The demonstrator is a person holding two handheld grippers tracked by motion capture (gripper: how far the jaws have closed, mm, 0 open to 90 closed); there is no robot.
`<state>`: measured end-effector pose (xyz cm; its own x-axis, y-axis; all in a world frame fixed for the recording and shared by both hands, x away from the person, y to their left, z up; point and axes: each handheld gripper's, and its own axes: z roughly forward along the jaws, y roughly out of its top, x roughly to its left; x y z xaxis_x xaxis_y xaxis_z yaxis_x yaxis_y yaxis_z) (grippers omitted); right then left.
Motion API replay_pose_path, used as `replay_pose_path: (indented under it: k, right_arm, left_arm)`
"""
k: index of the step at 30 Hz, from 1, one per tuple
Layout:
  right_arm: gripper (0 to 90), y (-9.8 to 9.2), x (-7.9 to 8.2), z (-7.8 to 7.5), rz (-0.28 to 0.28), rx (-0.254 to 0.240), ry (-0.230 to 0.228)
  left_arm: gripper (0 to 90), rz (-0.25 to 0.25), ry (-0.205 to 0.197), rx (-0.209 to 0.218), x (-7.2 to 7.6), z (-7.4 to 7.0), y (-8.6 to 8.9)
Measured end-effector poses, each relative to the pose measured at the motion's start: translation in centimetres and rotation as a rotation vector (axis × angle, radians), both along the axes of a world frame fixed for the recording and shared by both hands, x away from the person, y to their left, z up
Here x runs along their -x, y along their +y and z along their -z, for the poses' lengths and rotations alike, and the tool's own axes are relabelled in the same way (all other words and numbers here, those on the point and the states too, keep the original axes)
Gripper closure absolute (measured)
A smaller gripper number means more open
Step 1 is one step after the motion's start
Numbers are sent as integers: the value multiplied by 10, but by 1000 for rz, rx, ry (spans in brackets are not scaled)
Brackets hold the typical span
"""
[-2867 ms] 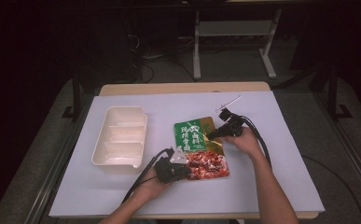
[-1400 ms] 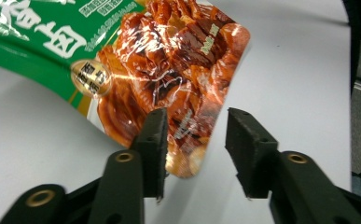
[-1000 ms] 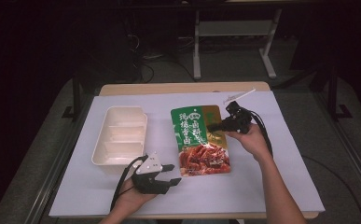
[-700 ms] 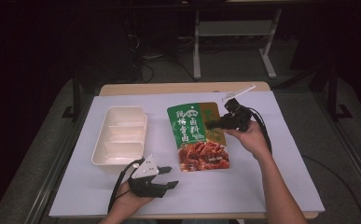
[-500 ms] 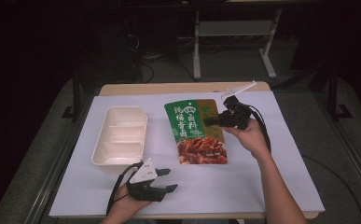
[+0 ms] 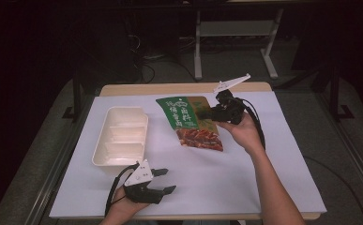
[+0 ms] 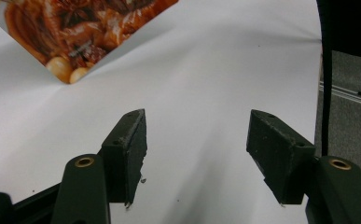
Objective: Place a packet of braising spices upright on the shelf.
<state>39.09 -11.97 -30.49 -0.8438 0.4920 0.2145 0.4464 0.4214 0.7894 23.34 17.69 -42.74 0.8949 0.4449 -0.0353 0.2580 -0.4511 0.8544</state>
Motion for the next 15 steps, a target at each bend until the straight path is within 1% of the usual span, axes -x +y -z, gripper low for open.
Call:
replay_pose_path:
  k: [2,6,11,15]
  right_arm:
    - [899,3,0,-2,4,1,-2]
    - [899,8,-2,-7,7,-19,-9]
    - [899,16,-2,-13,4,-32,-27]
    - [899,23,-4,-18,-2,-41,-37]
  left_arm:
    - [374,-1,-5,-3,1,0,1]
    - [370,5,-16,-1,2,1,1]
    - [365,14,-11,0,2,3,1]
    - [357,16,-20,-3,1,3,3]
